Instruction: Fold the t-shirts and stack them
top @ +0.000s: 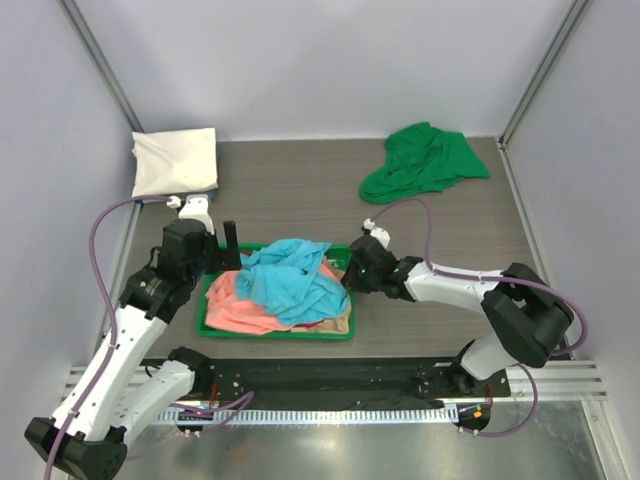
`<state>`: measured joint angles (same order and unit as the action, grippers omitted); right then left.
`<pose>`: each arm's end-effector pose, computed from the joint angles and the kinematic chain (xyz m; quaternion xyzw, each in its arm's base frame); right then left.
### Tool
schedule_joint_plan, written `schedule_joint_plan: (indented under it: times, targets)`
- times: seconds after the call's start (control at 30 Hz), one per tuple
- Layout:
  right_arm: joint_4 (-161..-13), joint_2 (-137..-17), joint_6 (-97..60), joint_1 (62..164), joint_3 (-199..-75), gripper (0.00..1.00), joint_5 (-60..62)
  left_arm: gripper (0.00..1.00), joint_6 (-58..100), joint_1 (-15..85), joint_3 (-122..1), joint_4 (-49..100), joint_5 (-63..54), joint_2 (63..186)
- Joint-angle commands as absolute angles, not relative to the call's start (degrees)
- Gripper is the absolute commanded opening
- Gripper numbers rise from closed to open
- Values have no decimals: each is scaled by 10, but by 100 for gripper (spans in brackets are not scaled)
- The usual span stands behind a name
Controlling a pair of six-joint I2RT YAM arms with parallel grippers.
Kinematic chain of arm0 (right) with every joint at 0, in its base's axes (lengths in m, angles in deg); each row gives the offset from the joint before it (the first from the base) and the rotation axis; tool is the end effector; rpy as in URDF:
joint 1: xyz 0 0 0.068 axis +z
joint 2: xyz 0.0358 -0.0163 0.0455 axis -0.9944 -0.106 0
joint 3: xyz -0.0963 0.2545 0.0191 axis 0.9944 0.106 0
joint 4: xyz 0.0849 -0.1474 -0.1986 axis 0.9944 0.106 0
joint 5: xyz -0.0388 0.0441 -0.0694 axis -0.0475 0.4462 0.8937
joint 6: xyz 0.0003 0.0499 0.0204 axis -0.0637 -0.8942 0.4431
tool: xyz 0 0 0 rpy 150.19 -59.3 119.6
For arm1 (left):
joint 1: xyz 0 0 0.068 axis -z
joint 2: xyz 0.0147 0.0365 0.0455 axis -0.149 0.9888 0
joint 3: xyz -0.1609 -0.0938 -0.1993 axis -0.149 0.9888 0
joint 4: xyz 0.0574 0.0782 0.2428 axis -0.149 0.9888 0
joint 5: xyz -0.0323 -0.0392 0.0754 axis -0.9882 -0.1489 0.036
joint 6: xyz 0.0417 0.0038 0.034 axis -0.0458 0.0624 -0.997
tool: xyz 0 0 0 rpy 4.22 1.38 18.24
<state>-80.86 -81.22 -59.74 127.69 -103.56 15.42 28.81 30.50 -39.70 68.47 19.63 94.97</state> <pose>0.2109 0.1965 0.1681 0.0520 0.9374 0.2079 0.2744 0.1545 -0.0519 0.3219 -0.0406 0.8832 -0.0443 0.4652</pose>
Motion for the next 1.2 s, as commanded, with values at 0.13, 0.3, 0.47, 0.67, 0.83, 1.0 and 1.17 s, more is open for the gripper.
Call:
schedule_joint_plan:
  times: [0.13, 0.3, 0.47, 0.67, 0.83, 1.0, 1.17]
  targets:
    - [-923, -955, -755, 1424, -1214, 1, 152, 100, 294, 300, -413, 681, 225, 930]
    - [-938, -1079, -812, 1483, -1384, 1, 132, 100, 302, 299, -413, 688, 253, 914]
    - [-1026, -1175, -930, 1514, -1442, 1, 114, 100, 309, 299, -411, 693, 278, 902]
    - [-1088, -1268, -946, 1534, -1571, 10, 40, 100, 311, 298, -413, 696, 304, 890]
    - [-1066, -1254, -908, 1534, -1574, 50, 42, 100, 310, 298, -406, 692, 334, 866]
    - [-961, -1198, -847, 1533, -1540, 69, 114, 100, 318, 291, -403, 690, 339, 852]
    - [-853, -1116, -761, 1522, -1492, 80, 178, 100, 317, 292, -405, 691, 334, 860]
